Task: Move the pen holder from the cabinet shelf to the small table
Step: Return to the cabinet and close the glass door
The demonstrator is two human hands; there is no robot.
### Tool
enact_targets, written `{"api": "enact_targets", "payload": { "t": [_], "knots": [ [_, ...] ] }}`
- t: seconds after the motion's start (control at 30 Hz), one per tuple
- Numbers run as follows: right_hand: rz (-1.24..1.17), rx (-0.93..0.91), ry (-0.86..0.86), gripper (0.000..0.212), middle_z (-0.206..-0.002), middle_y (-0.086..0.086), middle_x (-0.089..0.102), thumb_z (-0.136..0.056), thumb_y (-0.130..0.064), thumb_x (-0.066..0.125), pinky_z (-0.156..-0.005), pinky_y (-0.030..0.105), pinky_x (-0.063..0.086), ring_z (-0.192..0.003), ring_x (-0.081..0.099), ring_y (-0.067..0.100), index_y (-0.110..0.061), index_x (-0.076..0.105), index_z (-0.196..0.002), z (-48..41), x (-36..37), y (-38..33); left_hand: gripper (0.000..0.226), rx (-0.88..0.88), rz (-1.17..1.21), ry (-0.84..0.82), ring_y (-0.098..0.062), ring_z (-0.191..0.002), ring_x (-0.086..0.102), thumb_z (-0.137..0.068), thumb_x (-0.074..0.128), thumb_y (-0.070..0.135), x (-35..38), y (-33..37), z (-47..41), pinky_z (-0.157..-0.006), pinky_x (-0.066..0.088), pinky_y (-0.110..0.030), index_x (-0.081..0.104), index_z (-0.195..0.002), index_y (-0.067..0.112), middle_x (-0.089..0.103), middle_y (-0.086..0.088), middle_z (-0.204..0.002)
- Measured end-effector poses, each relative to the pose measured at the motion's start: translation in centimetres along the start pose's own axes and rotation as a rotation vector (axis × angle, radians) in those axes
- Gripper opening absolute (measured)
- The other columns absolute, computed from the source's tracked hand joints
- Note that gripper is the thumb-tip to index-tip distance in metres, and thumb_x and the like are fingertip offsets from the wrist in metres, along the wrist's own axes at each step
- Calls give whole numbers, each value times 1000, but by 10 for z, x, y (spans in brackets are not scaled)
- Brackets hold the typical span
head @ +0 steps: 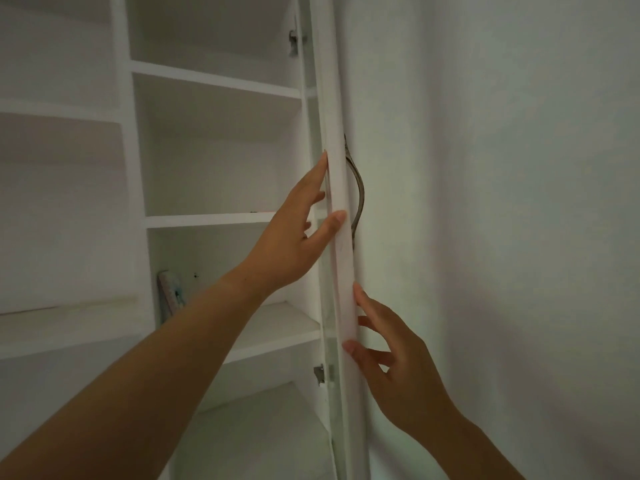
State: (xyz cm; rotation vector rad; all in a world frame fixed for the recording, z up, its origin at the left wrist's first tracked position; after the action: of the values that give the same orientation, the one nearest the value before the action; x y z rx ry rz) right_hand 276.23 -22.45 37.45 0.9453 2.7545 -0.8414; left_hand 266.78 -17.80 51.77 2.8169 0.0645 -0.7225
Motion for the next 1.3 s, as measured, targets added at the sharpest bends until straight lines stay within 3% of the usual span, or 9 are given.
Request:
{"api": "enact_targets", "payload": {
  "t": [0.2, 0.33, 0.43, 0.63, 0.87, 1.07, 1.3],
  "knots": [
    [20, -33, 21, 59, -133, -35, 35, -85, -37, 54, -79, 7, 46, -120, 41, -9, -61, 23, -129, -4, 35, -15, 68, 24, 53, -11, -1, -128, 35, -85, 44, 50, -31, -20, 12, -101, 42, -39, 6, -141, 45, 19, 15, -151],
    [55, -41, 32, 54, -135, -30, 39, -88, -43, 52, -81, 11, 48, -122, 42, -5, -53, 25, -134, -7, 58, -20, 70, 21, 75, -15, -2, -128, 36, -85, 45, 50, -50, -38, 19, -101, 43, -40, 6, -142, 43, 21, 16, -150],
    [95, -13, 41, 56, -138, -25, 38, -83, -55, 48, -83, 13, 48, -123, 41, -4, -57, 22, -132, -11, 76, -21, 69, 22, 74, -32, -3, -128, 36, -86, 45, 51, -64, -50, 23, -101, 42, -42, 5, -142, 44, 22, 16, -150],
    [145, -35, 75, 56, -143, -23, 33, -87, -43, 51, -90, 19, 49, -127, 38, -1, -53, 22, -134, -16, 112, -31, 65, 6, 105, -61, -6, -128, 37, -87, 44, 50, -91, -75, 33, -100, 42, -45, 4, -137, 54, 27, 16, -148],
    [185, -10, 107, 55, -144, -24, 29, -85, -55, 46, -94, 21, 47, -127, 36, -2, -58, 19, -132, -27, 155, -32, 70, -26, 40, -68, -10, -127, 36, -82, 44, 57, -124, -108, 42, -99, 43, -48, 3, -139, 52, 28, 12, -148],
    [272, -3, 128, 56, -148, -22, 22, -83, -63, 37, -98, 36, 47, -132, 28, -2, -55, 19, -136, -39, 198, -27, 73, -88, -14, -108, -8, -126, 33, -81, 46, 57, -144, -146, 61, -101, 40, -49, 1, -138, 51, 26, 11, -149],
    [308, -42, 146, 54, -144, -24, 15, -89, -47, 46, -106, 32, 38, -129, 21, -6, -49, 17, -135, -56, 238, -26, 77, -120, -142, -70, -11, -133, 28, -81, 54, 49, -166, -174, 90, -101, 33, -34, 0, -136, 50, 21, 13, -151]
  ]
}}
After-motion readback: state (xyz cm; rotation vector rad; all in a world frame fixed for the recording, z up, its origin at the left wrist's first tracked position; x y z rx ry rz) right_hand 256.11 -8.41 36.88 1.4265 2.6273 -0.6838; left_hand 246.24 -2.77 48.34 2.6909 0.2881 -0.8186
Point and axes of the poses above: each hand's wrist, its own z-axis away from the middle knuckle, its own x-axis out of the palm, y = z × x, the point moved 9 cm from there along -z, towards the middle knuckle
